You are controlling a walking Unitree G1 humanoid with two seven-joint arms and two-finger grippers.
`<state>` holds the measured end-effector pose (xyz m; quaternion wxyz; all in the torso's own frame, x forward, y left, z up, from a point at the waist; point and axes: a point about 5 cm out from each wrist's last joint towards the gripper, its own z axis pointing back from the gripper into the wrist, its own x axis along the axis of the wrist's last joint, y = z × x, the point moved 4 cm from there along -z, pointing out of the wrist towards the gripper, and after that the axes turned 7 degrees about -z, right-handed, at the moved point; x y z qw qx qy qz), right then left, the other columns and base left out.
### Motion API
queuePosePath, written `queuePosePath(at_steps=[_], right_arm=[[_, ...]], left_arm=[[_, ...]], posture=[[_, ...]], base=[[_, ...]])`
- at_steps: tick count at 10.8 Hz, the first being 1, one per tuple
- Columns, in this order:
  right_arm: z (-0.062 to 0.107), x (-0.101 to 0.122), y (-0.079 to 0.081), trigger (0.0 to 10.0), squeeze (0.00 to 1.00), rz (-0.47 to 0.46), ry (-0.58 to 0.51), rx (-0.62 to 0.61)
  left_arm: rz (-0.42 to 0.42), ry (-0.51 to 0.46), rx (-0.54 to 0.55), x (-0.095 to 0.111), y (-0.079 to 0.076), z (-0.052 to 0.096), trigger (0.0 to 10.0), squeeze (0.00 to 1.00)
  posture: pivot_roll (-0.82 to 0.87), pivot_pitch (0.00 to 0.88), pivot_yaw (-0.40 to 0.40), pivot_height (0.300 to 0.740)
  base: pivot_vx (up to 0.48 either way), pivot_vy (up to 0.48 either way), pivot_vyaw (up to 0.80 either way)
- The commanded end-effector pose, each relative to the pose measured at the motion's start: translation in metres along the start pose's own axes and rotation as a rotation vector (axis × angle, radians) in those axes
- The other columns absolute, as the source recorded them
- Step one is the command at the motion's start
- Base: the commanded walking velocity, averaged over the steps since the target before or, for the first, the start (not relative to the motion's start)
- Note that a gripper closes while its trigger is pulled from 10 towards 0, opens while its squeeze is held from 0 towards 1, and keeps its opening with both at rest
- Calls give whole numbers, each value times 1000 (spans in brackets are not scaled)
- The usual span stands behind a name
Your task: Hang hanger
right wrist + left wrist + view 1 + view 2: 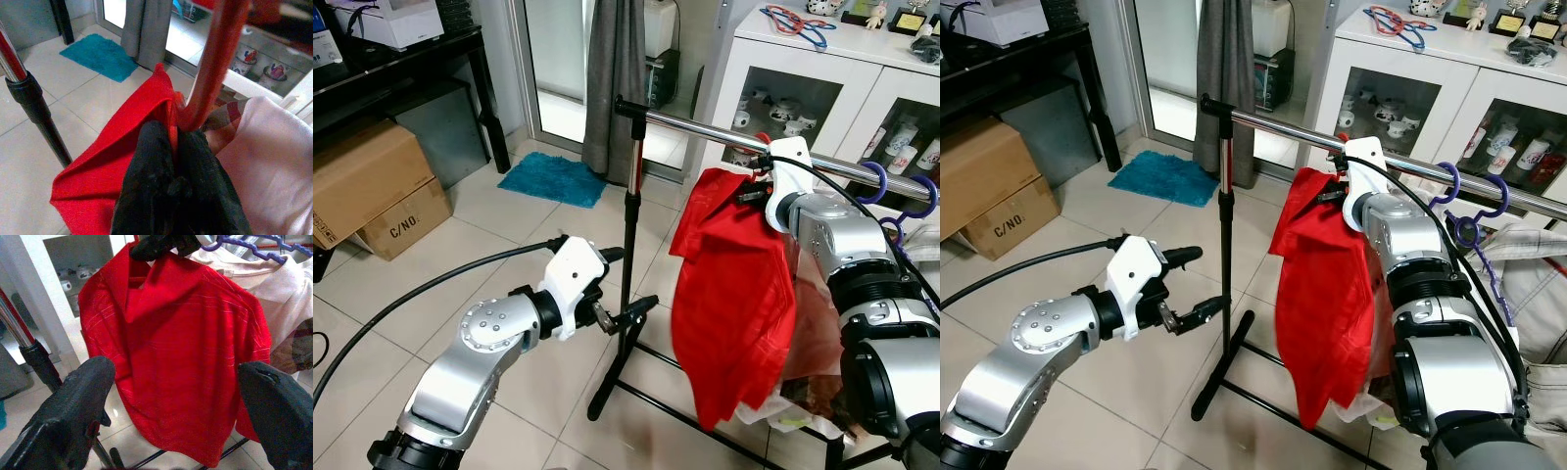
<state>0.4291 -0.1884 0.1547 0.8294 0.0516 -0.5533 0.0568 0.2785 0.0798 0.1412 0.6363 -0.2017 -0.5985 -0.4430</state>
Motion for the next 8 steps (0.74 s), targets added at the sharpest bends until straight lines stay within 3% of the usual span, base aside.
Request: queuePosePath(at_steps=[1,3,8], right_arm=[[1,4,-1,0,0,13,-26,1],[4,8,2,0,0,22,-78,43],[29,28,4,0,0,-78,-278,196]], left_arm=[[-22,8,8,-1,1,0,10000,0],[-82,7,83,-1,8,-2,10000,0],[-69,-49,182,11,26,-8,10000,0]], posture=[[32,0,-64,740],[35,0,-67,740],[31,0,-50,740]], base=[[0,0,0],[0,0,0],[0,0,0]])
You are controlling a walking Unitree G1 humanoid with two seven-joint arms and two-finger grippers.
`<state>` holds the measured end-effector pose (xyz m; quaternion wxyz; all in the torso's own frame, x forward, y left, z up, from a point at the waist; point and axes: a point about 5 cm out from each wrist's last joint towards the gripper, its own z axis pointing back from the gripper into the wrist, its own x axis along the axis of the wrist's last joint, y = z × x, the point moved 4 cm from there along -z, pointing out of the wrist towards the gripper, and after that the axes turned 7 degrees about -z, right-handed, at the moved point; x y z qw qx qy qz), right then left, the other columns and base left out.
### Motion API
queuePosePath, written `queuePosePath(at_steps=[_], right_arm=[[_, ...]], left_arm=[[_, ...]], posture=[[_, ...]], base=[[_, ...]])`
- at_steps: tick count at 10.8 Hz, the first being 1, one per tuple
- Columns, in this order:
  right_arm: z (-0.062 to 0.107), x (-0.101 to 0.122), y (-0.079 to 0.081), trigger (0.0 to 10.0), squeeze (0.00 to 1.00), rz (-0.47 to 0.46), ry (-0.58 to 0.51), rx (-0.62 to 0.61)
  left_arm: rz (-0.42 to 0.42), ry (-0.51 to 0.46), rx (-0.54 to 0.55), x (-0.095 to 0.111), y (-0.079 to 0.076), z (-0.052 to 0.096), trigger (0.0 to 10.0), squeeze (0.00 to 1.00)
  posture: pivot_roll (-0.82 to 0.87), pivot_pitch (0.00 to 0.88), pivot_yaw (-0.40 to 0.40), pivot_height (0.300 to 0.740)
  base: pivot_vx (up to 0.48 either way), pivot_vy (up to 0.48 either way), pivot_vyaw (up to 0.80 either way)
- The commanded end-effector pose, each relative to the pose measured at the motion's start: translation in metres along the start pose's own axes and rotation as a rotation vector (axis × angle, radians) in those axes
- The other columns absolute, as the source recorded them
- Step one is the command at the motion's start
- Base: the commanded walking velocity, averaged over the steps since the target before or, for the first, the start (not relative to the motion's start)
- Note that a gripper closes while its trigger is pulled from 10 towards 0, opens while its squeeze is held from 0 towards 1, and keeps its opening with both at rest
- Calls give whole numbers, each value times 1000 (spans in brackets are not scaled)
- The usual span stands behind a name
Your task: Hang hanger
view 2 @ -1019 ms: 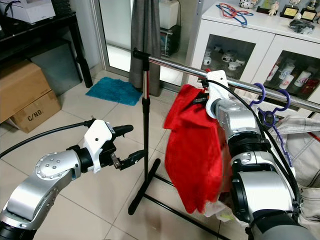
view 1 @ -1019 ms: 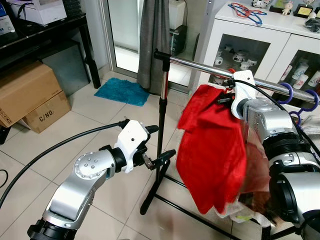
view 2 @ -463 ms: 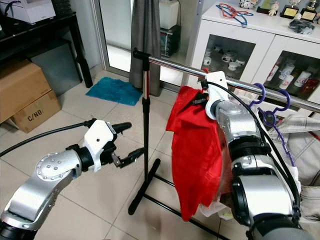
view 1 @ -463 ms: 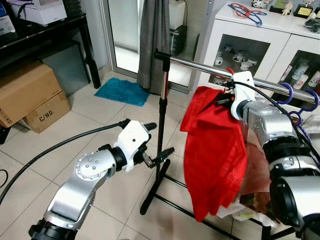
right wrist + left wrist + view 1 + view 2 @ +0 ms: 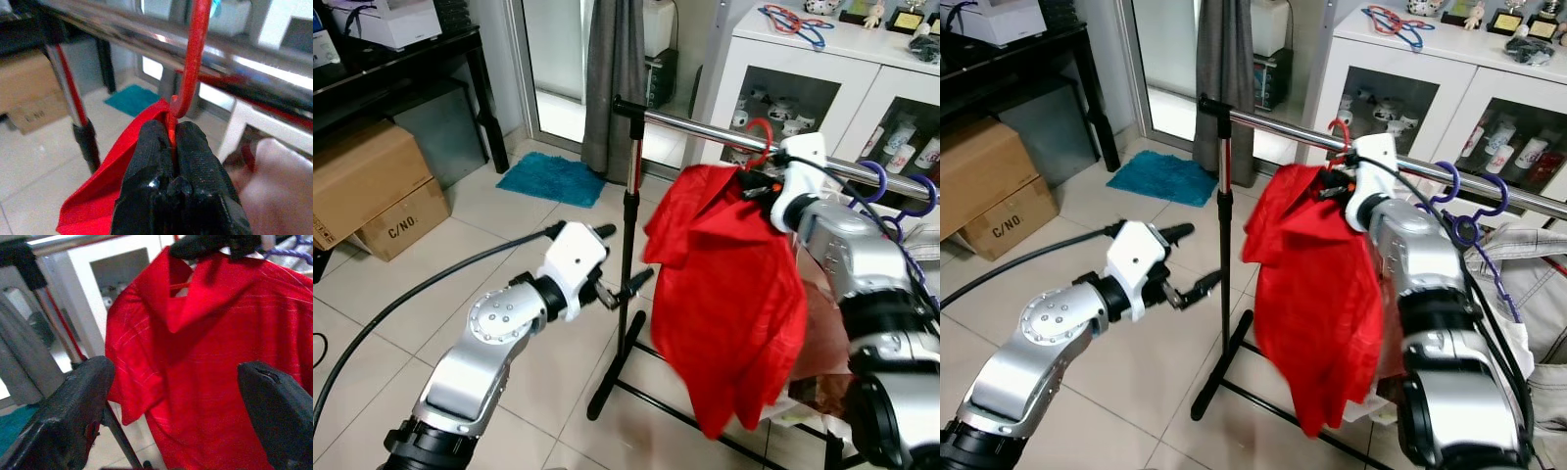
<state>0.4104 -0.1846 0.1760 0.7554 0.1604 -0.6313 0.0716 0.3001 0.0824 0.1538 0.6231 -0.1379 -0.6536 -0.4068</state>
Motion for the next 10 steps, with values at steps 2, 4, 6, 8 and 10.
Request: queuePosePath(at_steps=[2,4,6,8,10], right_arm=[[9,14,-1,0,0,0,-62,29],[17,8,3,0,0,-1,-63,67],[17,9,-1,0,0,-12,-78,19],[6,11,-2,0,0,-37,-64,-59],[-1,7,-8,0,0,-42,-14,-129]], left_arm=[[-16,-5,10,2,4,-2,10000,0],[-19,-4,20,3,6,-3,10000,0],[-23,0,20,2,8,-4,10000,0],[-26,1,10,2,7,-6,10000,0],[-28,6,4,1,6,-6,10000,0]], posture=[[31,0,-46,740],[31,0,-34,740],[27,0,-22,740],[29,0,-20,740],[34,0,-28,740]], base=[[0,0,0],[0,0,0],[0,0,0],[0,0,0],[0,0,0]])
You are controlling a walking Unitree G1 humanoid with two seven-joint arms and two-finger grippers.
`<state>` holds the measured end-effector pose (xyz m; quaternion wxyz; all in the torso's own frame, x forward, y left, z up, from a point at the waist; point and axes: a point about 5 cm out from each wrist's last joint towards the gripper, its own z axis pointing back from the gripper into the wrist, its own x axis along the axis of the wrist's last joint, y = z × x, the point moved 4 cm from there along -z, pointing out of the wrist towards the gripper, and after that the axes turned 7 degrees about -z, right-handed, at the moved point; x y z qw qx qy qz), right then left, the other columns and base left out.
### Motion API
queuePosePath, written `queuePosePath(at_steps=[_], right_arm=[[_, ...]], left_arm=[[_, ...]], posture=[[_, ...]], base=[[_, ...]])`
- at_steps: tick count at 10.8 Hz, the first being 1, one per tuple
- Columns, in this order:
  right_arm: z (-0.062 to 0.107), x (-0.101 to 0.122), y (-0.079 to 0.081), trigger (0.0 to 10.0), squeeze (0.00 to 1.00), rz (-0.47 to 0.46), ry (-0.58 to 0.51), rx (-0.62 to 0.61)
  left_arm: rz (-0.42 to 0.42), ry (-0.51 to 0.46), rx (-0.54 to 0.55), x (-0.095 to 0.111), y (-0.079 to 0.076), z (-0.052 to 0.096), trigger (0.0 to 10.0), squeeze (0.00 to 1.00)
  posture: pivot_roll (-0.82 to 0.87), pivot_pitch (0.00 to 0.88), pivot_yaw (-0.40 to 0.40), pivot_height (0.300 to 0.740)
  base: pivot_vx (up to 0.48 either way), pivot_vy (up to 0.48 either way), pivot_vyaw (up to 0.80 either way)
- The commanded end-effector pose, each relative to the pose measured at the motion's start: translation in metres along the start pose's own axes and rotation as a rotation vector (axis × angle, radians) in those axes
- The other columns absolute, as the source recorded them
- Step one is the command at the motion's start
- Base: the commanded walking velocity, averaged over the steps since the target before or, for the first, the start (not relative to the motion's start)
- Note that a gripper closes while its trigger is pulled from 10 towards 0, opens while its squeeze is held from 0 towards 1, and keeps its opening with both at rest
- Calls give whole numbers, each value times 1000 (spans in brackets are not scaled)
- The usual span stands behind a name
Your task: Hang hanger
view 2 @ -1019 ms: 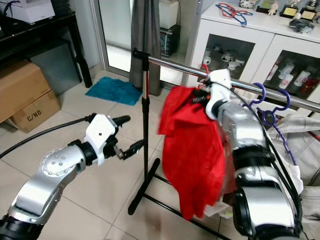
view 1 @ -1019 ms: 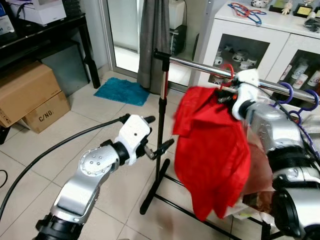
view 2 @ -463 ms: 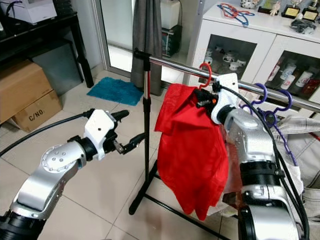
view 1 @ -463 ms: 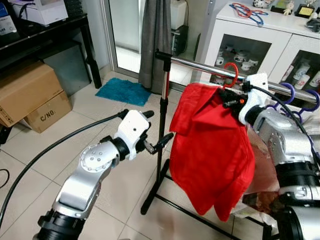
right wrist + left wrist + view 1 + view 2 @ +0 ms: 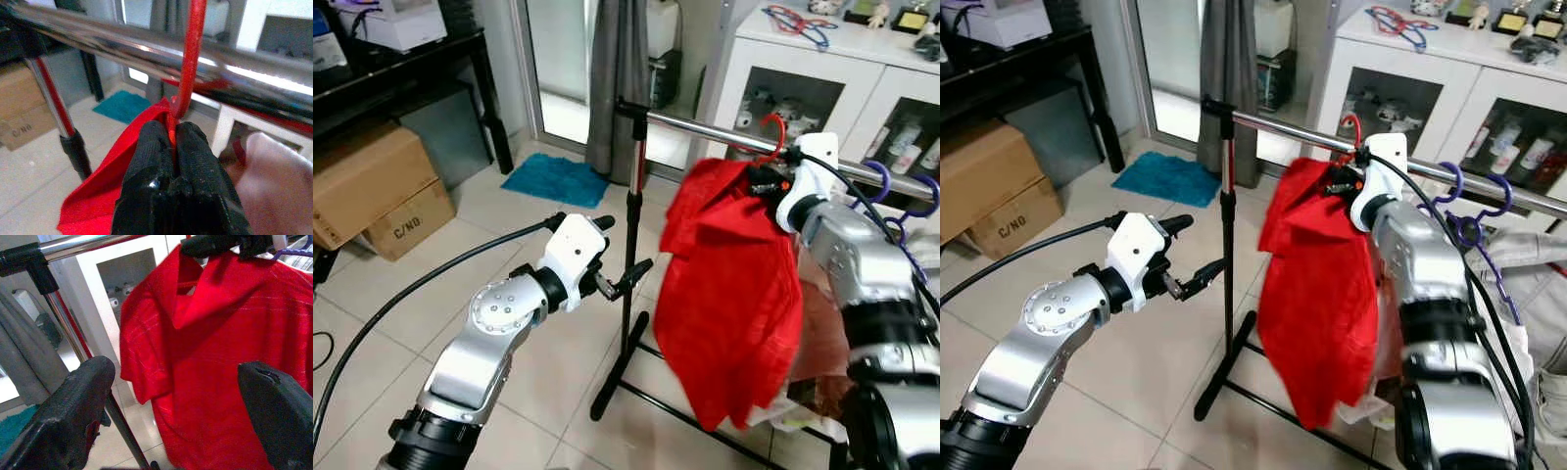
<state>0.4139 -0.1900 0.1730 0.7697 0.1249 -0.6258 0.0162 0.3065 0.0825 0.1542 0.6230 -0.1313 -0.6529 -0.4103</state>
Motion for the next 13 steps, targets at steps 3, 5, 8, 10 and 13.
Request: queuePosePath(at_steps=[3,5,8,10,13], right_arm=[[-2,-18,-2,0,0,24,129,-33],[-3,-20,-3,9373,0,30,130,-36],[-5,-14,-5,10000,980,47,150,-42],[-8,-9,-10,10000,1000,82,195,-75],[-9,3,-15,10000,0,95,239,-84]], left_arm=[[-13,23,-19,-3,-4,2,10000,0],[-12,30,-24,-5,-5,2,10000,0],[-18,42,-45,-7,-8,0,10000,0],[-5,47,-83,-8,-12,1,10000,0],[12,22,-151,-5,-21,1,10000,0]], posture=[[38,0,-38,740],[34,0,-43,740],[30,0,-37,740],[24,0,-29,740],[13,0,-25,740]], base=[[0,0,0],[0,0,0],[0,0,0],[0,0,0],[0,0,0]])
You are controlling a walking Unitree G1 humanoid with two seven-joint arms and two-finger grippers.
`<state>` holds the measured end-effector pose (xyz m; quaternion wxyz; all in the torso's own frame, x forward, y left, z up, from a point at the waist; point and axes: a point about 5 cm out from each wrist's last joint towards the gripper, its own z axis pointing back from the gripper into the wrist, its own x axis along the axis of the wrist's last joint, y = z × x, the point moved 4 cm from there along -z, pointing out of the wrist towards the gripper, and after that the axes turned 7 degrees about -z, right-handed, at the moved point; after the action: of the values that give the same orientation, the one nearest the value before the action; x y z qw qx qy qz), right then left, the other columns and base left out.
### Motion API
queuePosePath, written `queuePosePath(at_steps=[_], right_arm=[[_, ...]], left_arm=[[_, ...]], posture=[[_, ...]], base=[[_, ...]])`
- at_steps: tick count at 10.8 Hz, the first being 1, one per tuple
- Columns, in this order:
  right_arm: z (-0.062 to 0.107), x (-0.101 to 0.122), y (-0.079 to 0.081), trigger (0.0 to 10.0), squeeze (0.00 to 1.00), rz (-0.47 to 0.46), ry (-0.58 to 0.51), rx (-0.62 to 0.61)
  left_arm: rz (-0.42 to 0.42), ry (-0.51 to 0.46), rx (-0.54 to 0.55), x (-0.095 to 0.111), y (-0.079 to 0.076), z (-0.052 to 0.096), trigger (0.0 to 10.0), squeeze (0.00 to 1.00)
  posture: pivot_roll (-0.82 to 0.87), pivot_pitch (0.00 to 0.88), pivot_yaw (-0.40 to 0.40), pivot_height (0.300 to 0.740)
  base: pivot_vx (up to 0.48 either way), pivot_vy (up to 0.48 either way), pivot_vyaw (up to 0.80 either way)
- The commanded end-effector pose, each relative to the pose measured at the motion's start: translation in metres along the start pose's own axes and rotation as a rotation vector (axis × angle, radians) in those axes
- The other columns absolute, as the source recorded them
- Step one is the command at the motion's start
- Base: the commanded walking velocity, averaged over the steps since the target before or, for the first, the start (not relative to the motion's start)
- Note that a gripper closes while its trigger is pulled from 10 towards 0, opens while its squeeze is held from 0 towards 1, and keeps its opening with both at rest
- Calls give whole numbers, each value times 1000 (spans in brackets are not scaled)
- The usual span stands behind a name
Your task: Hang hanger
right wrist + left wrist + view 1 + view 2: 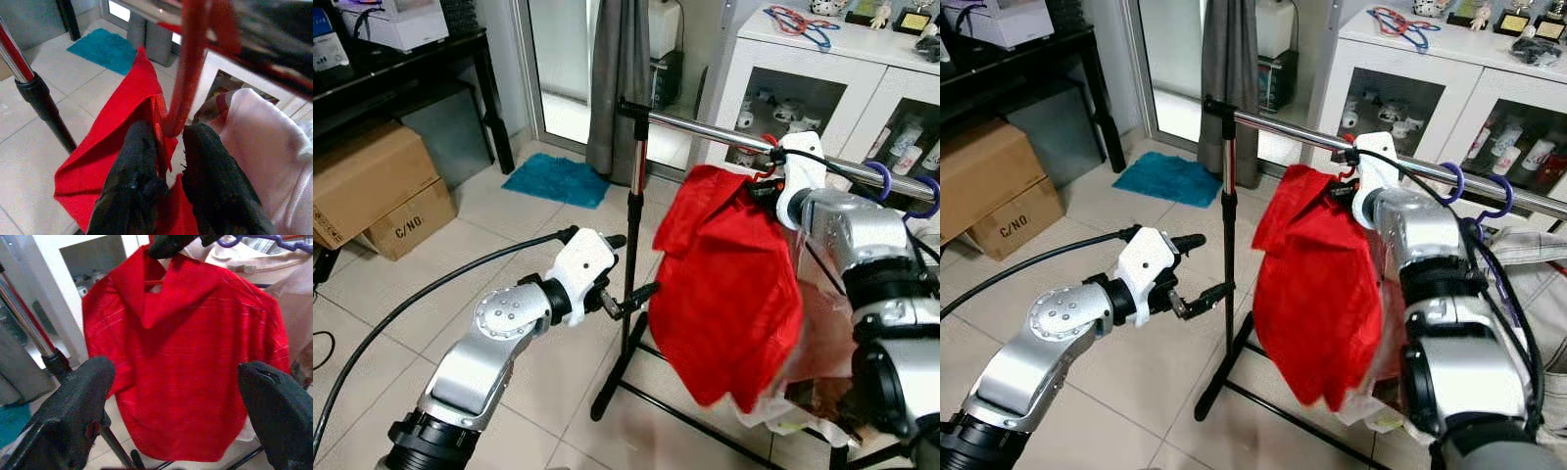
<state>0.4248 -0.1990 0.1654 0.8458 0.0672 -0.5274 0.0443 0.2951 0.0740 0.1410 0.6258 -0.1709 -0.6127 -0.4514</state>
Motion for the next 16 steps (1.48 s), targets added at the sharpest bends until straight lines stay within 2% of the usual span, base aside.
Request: queuePosePath(at_steps=[1,5,7,8,9,10,11,16], right_arm=[[2,6,-4,10000,0,41,30,-7],[-2,10,4,10000,0,34,40,41],[-6,5,7,10000,0,30,56,39],[-9,3,9,8745,0,24,57,39],[-10,2,10,5765,0,19,59,42],[-12,0,11,1922,0,18,63,43],[-13,-1,12,0,0,15,63,44],[-14,6,16,0,0,29,34,61]], left_arm=[[-3,-7,-28,2,-4,0,10000,0],[-8,-6,-43,2,-5,-1,10000,0],[-10,-4,-46,1,-6,-1,10000,0],[-13,-4,-48,1,-6,-2,10000,0],[-14,-5,-49,1,-7,-2,10000,0],[-14,-3,-49,0,-8,-1,10000,0],[-16,-2,-48,0,-9,-1,10000,0],[-23,-4,-44,1,-9,0,10000,0]], posture=[[8,0,-23,740],[2,0,-22,740],[-2,0,-27,740],[-1,0,-28,740],[1,0,-31,740],[2,0,-33,740],[4,0,-36,740],[8,0,-38,740]], base=[[0,0,0],[0,0,0],[0,0,0],[0,0,0],[0,0,0],[0,0,0],[0,0,0],[0,0,0]])
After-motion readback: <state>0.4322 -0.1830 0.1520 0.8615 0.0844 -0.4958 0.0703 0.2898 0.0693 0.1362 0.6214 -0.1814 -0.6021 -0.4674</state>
